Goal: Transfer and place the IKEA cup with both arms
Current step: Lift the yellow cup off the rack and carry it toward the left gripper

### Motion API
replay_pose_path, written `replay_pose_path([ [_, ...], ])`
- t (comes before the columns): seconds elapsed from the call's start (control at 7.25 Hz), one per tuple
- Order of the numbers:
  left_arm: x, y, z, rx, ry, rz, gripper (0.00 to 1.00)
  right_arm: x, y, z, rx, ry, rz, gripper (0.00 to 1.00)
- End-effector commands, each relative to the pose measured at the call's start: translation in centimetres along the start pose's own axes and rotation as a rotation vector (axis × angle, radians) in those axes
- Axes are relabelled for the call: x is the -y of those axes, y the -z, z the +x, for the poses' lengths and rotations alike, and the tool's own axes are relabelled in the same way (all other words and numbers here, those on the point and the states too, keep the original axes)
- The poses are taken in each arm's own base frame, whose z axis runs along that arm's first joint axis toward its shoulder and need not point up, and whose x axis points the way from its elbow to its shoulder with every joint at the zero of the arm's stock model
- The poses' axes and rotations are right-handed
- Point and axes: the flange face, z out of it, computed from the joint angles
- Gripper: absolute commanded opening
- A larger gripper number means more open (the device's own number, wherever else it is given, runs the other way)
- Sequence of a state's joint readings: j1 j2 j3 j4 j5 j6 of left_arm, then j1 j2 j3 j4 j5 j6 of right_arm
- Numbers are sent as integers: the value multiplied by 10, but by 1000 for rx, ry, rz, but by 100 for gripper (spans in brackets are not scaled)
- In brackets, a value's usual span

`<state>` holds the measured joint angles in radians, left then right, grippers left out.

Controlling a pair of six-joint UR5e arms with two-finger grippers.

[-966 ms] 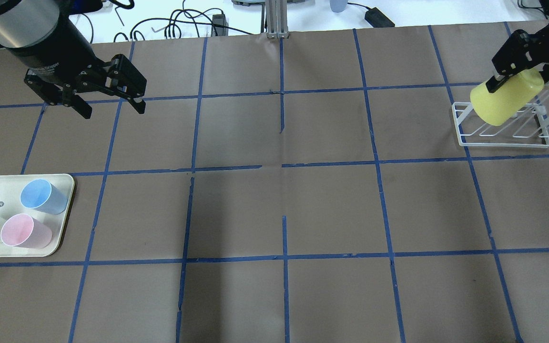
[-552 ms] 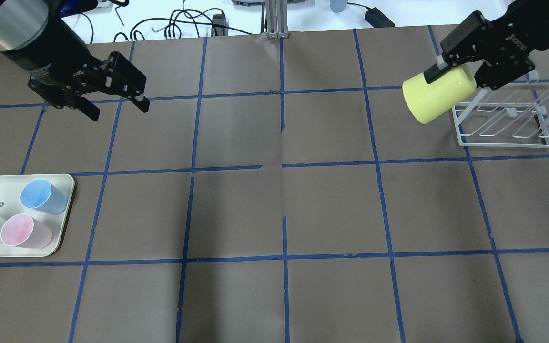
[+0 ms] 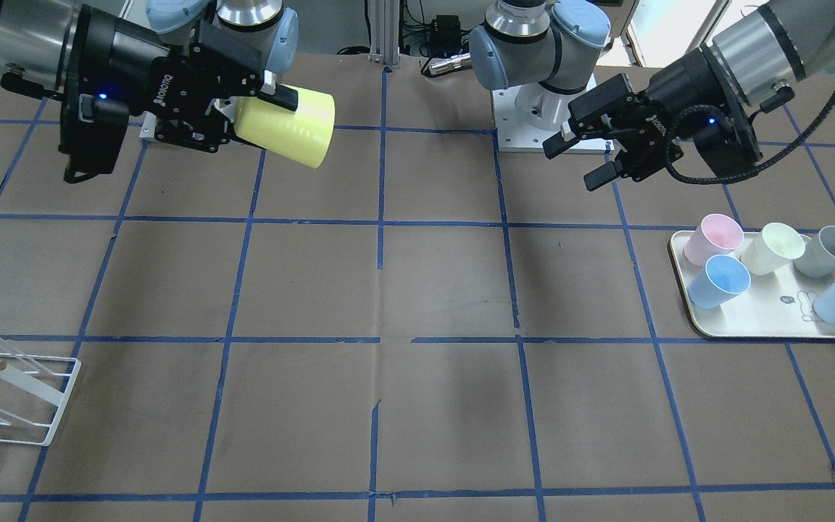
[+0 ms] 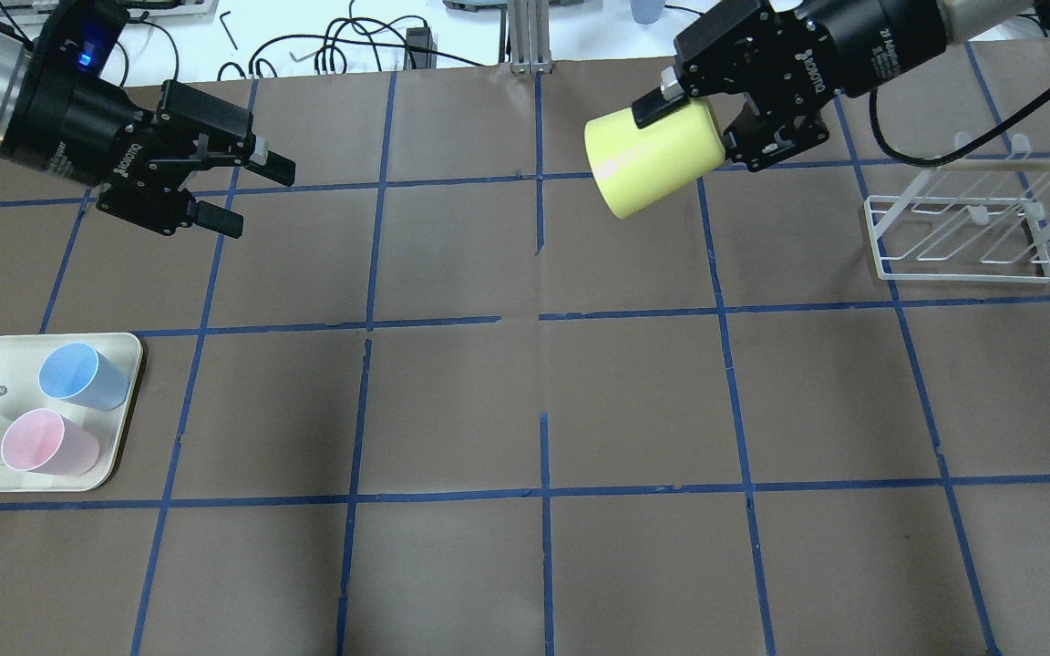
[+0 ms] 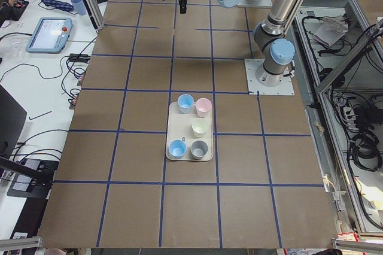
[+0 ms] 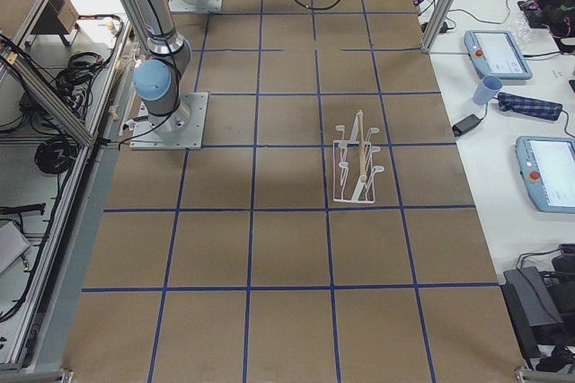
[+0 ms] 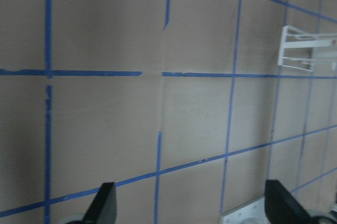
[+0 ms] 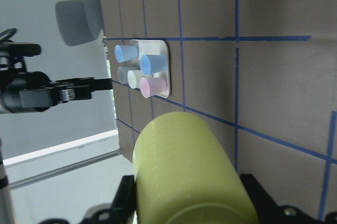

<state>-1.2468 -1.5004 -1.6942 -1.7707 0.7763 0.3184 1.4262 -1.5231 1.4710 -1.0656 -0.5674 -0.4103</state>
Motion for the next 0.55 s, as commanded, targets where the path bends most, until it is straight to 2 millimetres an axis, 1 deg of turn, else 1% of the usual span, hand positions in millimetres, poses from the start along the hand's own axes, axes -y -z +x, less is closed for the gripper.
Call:
replay_pose_path([
  [0.0, -6, -27, -9, -307, 77, 52, 100, -2, -25, -11, 247, -74, 36, 49],
  [0.14, -9, -32, -3, -418, 89, 82, 100, -5, -34, -11, 307, -91, 46, 49],
  [0.28, -10, -38, 6, -578, 113, 120, 100, -12, -48, -20, 387, -101, 56, 49],
  [0.41, -14, -54, 2, -631, 135, 111, 100, -17, -56, -23, 422, -103, 57, 49],
])
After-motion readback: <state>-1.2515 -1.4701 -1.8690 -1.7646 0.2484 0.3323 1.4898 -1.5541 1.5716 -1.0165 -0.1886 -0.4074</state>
